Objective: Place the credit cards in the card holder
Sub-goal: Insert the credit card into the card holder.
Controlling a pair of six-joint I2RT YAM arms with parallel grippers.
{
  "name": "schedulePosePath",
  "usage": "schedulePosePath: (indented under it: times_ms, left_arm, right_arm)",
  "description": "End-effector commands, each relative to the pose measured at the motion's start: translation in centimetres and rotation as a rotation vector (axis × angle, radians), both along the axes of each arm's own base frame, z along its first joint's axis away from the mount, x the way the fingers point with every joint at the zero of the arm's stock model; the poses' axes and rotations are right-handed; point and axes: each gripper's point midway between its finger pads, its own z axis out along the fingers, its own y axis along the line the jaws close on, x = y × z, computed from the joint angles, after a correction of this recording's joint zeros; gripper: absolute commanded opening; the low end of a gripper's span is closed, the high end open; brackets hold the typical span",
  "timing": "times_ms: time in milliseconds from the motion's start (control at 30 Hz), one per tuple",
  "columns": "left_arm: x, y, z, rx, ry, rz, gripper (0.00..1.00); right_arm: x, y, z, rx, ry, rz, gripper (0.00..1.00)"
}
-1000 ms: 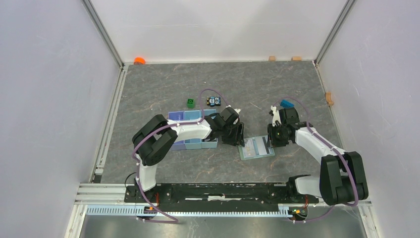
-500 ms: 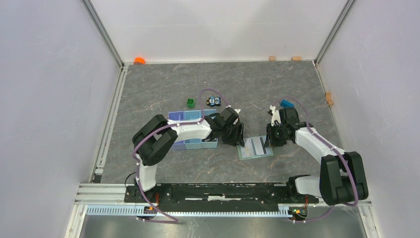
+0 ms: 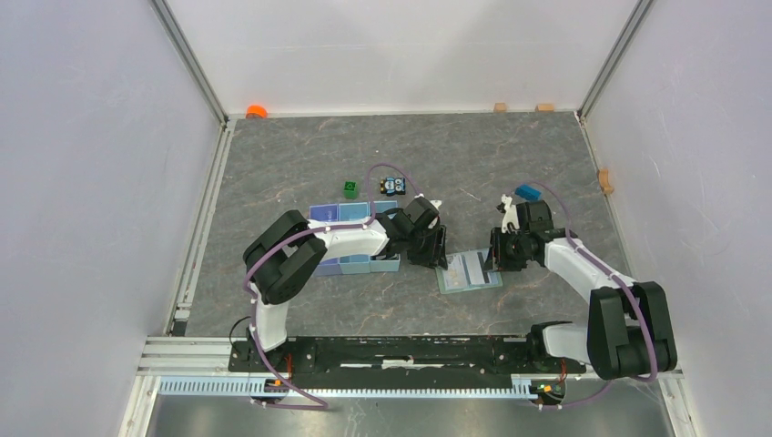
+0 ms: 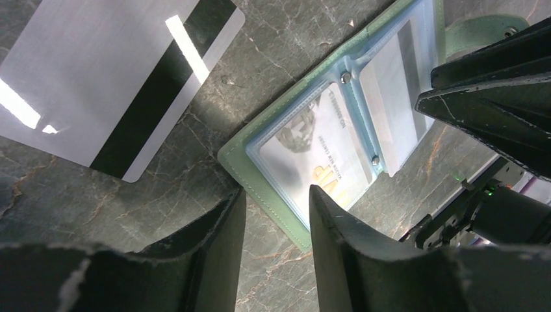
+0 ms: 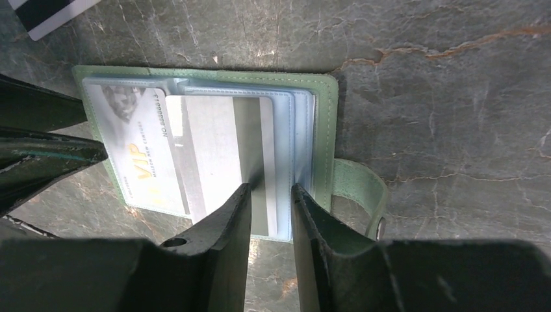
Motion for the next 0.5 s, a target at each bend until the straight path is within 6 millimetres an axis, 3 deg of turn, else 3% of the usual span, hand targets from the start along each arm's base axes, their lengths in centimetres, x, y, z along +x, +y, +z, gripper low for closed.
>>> schedulePosePath:
  times_ms: [0, 200, 467]
  left_arm:
    - [-0.5, 0.8, -1.6, 0.044, 0.014, 0.011, 0.46]
    - [-0.3, 1.3, -2.1, 0.079, 0.002, 0.011, 0.37]
    - [0.2, 1.7, -2.0, 0.112, -0.026, 0.010, 0.35]
  right_arm:
    - [-0.5, 0.0, -1.1, 0.040, 0.007, -0.035, 0.34]
    - [-1.5, 1.5, -1.2, 0.202, 0.028, -0.050, 0.34]
    - [-1.6, 2.2, 0.2, 0.303, -0.002, -0.049, 0.32]
